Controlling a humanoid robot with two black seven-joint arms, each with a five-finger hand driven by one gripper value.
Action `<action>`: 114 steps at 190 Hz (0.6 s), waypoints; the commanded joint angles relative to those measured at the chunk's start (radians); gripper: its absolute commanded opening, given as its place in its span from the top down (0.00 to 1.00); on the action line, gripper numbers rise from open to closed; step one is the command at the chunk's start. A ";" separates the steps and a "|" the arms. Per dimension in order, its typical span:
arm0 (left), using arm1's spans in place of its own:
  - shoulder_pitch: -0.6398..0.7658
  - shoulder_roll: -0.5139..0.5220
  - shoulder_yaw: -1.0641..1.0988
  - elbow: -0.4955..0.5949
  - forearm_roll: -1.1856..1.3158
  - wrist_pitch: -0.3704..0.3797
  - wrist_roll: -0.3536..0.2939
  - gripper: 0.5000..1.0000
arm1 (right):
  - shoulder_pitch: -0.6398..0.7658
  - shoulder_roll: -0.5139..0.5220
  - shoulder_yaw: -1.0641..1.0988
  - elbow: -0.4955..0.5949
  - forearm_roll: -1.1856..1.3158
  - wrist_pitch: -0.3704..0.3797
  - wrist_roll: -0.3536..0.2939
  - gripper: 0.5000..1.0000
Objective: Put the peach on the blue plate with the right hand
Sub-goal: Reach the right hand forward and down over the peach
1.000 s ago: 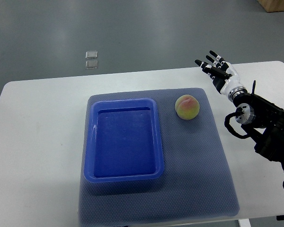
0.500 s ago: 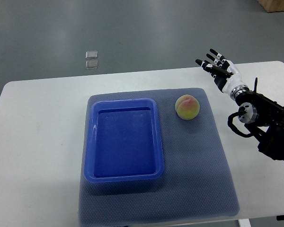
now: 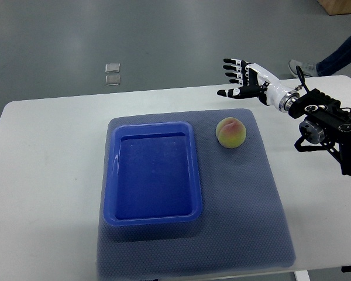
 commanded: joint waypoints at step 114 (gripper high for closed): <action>-0.003 0.000 0.000 0.003 0.000 0.001 0.000 0.00 | 0.382 0.001 -0.670 0.092 -0.572 0.110 0.181 0.15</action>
